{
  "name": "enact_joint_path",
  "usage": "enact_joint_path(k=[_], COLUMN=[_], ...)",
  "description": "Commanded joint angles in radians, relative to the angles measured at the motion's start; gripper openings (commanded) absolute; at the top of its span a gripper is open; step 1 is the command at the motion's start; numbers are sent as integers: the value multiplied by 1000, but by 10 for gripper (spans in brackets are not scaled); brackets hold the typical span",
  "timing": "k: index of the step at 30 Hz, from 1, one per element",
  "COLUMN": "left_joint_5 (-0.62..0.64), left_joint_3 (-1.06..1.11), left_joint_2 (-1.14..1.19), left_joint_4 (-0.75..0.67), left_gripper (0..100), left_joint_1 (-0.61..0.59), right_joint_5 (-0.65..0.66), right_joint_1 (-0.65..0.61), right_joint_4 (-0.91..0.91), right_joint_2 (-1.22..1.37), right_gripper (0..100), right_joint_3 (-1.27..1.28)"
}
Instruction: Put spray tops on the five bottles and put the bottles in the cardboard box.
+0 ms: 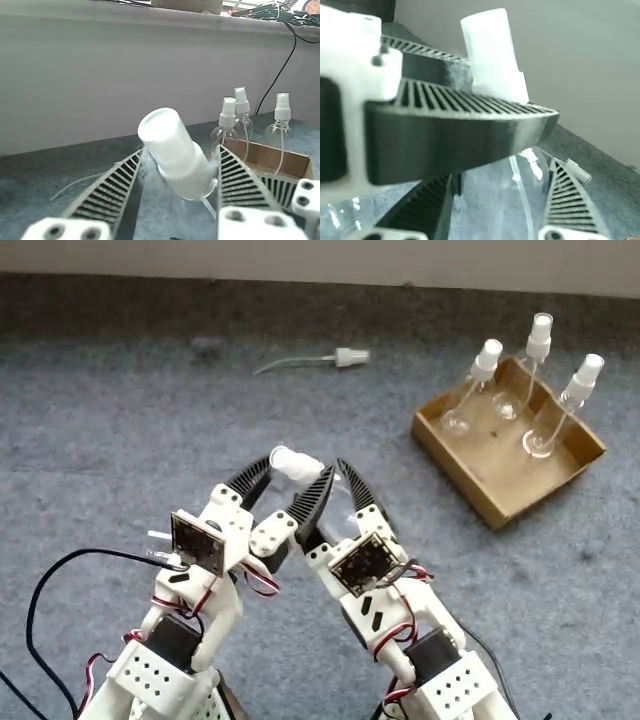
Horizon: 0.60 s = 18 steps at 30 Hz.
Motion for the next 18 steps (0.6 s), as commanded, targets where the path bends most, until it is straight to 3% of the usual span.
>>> enact_joint_path(k=[1, 10, 18], left_joint_5=[14, 14, 12], left_joint_3=[-12, -4, 50], left_joint_2=[-10, -116, -308], left_joint_4=[-12, -5, 55], left_gripper=[165, 262, 155], left_joint_1=[-41, -56, -56], right_joint_5=[9, 9, 9], right_joint_1=[48, 58, 58], right_joint_4=[-1, -1, -1], right_joint_2=[-25, -25, -25], right_gripper=[199, 199, 199], right_joint_3=[105, 105, 105])
